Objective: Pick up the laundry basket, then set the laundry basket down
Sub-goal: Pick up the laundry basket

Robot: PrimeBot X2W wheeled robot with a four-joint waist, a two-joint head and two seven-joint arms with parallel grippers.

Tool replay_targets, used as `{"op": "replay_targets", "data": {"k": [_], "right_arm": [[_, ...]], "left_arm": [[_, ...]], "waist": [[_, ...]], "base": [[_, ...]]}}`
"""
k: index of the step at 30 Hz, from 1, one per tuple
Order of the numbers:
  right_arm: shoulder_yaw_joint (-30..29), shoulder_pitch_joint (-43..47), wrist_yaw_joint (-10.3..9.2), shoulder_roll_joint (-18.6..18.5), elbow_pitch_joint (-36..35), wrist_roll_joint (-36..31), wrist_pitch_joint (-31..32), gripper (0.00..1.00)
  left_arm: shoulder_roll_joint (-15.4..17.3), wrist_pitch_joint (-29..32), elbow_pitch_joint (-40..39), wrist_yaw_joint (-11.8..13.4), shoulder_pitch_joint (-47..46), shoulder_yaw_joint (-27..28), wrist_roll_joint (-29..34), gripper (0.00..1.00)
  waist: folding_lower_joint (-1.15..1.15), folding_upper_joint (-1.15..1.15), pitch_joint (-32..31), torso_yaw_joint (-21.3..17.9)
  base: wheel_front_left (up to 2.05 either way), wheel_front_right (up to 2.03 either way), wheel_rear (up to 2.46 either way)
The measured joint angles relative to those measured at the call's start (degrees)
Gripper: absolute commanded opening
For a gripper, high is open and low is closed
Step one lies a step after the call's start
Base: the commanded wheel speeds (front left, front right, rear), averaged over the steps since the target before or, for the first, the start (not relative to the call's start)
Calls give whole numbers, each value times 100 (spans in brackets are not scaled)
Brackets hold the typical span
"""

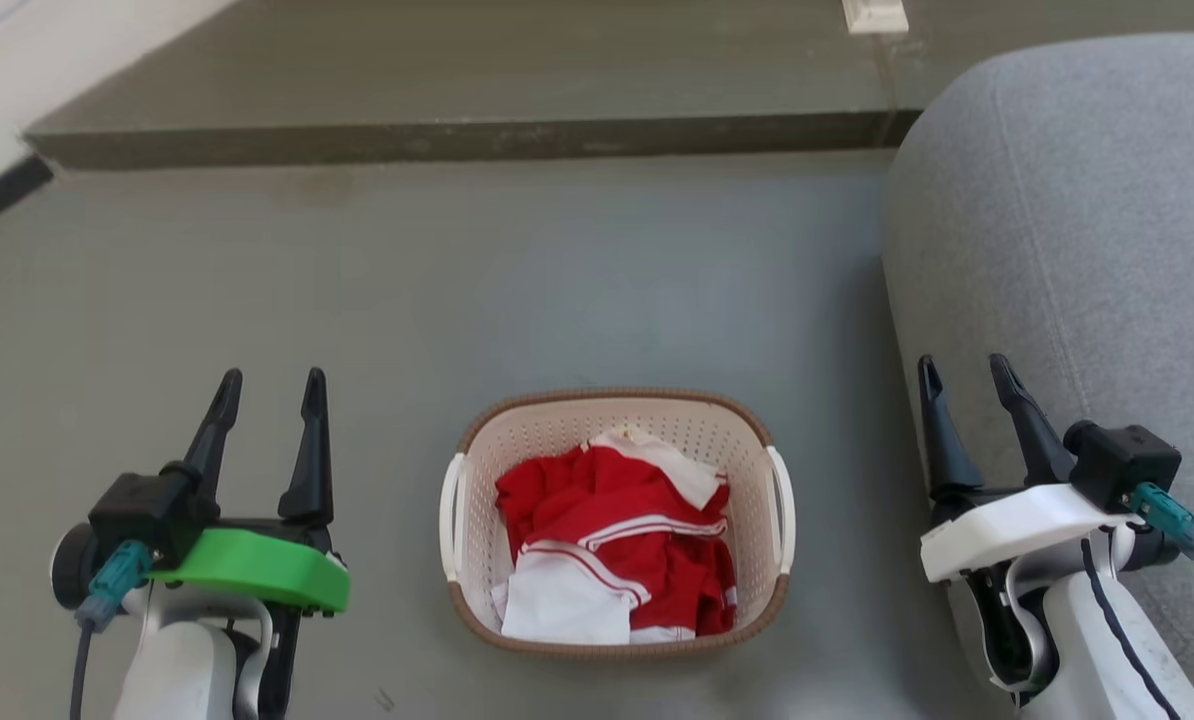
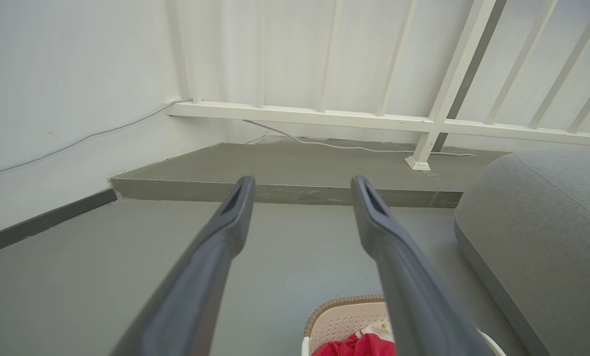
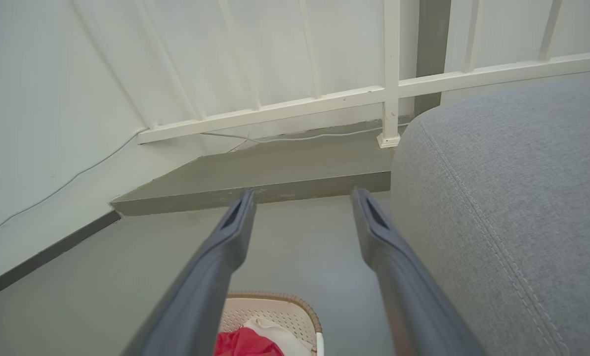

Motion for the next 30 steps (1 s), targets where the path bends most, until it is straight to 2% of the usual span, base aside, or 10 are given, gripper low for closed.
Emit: {"op": "replay_targets", "data": {"k": [16, 20, 25, 30], "right_arm": [[216, -759, -57, 32, 344, 4, 0, 100], [252, -1027, -153, 45, 542, 19, -1, 100], [377, -1341, -178, 48, 903, 46, -12, 100], [620, -1670, -236, 45, 1463, 434, -15, 100]], "left_arm": [[151, 0, 260, -5, -699, -135, -152, 100], [252, -1, 486, -5, -948, -355, -221, 100], [391, -1, 889, -10, -1297, -619, -355, 100], [463, 86, 1418, -11, -1773, -961, -487, 100]], "waist": [[0, 0, 1184, -121], [1, 0, 1512, -169], [1, 0, 1923, -227], [1, 0, 2424, -271]], "base": [[0, 0, 0], [0, 0, 0], [0, 0, 0], [0, 0, 0]]}}
